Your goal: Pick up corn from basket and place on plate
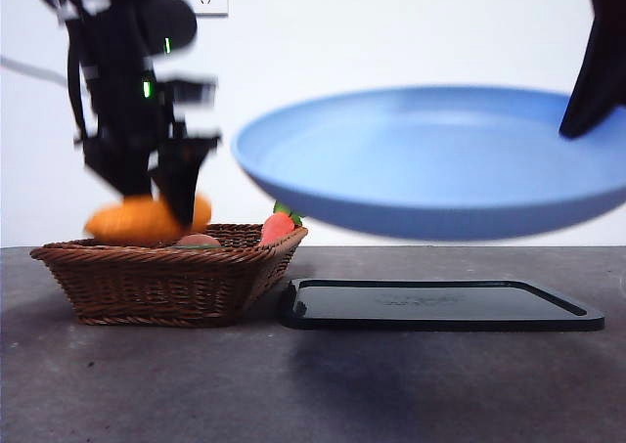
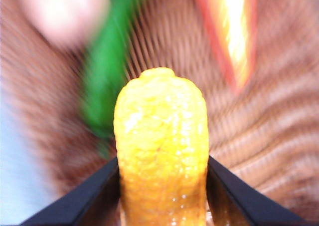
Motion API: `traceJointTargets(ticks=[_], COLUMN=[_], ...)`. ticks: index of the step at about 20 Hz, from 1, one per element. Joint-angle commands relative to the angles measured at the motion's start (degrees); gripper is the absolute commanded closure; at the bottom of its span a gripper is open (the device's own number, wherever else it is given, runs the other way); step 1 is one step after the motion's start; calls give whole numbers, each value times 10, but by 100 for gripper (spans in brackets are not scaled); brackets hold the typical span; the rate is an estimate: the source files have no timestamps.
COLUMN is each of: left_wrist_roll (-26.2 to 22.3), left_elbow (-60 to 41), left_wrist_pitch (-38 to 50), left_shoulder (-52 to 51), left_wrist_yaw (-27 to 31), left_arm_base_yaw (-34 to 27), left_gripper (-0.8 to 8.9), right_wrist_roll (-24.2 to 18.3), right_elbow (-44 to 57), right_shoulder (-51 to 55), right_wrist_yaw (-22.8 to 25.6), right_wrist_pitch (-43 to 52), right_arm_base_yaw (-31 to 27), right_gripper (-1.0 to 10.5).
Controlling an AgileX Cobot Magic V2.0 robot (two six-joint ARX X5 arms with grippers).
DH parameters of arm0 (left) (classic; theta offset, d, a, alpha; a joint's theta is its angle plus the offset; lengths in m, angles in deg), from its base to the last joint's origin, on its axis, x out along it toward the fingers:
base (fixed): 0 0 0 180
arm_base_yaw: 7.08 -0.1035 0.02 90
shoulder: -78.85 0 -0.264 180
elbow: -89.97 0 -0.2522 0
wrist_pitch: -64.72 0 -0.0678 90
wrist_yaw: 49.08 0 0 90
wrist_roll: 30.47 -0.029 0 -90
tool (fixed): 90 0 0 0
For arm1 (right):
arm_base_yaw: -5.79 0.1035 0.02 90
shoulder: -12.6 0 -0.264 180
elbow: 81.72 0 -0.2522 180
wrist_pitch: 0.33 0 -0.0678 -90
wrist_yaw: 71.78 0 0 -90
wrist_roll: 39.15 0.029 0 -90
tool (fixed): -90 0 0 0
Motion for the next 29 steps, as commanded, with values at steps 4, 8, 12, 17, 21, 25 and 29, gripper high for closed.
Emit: traceJointTargets(ticks=[4,8,12,17,21,25,29], left_wrist_roll=[46,59,49,21,17,18,24], left_elbow=[18,18,18,18,18,18,24], left_wrist_pitch=[5,6,11,11,6,-9,-28], left_shoulder=[-110,-108,-69,7,44,51,44], left_wrist_yaw=[-118,-204,-204,-204,-204,-204,-204], left_arm_base_yaw=[43,123,199,257,274,283,284], left_gripper=[598,598,598,598,592,504,485], right_wrist_roll=[8,8,8,7,5,3,0], right_elbow=[-6,-6,-6,-6,-6,-6,-6], right_shoulder=[-106,-167,-178,-178,-178,-178,-178], right_wrist_yaw=[-30,-79,-98,-118,-118,-118,-117], right_wrist_pitch=[50,76,86,83,81,81,81], right_arm_base_yaw=[-42,-75,-89,-93,-93,-93,-93], right_gripper=[945,945,945,945,945,945,945])
